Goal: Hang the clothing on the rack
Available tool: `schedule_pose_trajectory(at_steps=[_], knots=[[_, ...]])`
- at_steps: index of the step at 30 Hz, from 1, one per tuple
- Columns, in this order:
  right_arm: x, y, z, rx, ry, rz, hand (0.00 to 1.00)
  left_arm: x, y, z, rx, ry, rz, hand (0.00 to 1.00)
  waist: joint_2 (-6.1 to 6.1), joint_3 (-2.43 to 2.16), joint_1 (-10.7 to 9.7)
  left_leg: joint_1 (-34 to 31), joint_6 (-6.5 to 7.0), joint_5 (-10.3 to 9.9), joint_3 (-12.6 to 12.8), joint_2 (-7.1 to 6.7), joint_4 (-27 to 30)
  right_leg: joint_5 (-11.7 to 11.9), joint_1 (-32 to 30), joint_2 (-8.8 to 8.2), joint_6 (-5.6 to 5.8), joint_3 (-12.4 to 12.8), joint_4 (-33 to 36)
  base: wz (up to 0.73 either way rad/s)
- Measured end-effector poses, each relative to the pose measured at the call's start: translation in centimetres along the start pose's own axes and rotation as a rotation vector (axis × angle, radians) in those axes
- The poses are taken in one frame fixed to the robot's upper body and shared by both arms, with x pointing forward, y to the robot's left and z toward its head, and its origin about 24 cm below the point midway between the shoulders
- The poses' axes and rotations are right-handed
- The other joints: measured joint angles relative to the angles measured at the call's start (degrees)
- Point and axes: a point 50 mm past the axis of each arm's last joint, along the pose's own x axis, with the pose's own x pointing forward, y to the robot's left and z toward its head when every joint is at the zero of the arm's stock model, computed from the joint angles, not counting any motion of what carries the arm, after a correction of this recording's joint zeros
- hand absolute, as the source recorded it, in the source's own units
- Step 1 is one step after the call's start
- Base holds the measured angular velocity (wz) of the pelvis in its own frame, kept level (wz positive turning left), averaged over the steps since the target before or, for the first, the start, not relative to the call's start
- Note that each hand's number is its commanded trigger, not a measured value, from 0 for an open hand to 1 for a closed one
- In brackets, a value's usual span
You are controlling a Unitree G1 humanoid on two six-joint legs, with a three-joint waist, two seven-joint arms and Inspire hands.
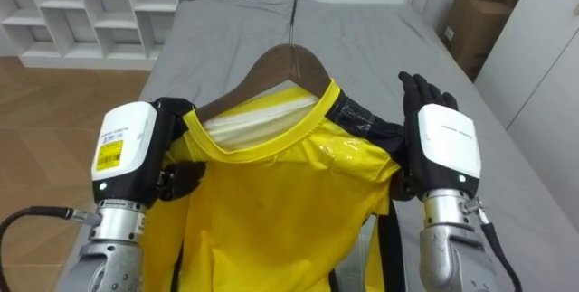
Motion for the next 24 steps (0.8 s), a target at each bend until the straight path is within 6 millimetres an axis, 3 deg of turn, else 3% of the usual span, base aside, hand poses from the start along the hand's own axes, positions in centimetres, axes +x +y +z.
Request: schedule_pose_trajectory(at_steps=[13,24], knots=[[0.1,0.5,0.9,0.039,-0.003,0.000,0.00,0.0,0.0,0.0,0.013,0.003,0.001,1.00,0.53,0.32,0.2,-0.5,0.00,0.0,-0.5,-0.05,0.2,0.0,-0.3,-0.06,0.00,0.0,-0.1,0.01],[0.5,1.1,1.5,0.026,-0.016,0.024,0.00,0.0,-0.1,0.0,0.031,0.018,0.003,1.00,0.61,0.34,0.3,-0.6,0.00,0.0,-0.7,-0.10,0.2,0.0,-0.2,0.27,0.01,0.0,-0.1,0.00]])
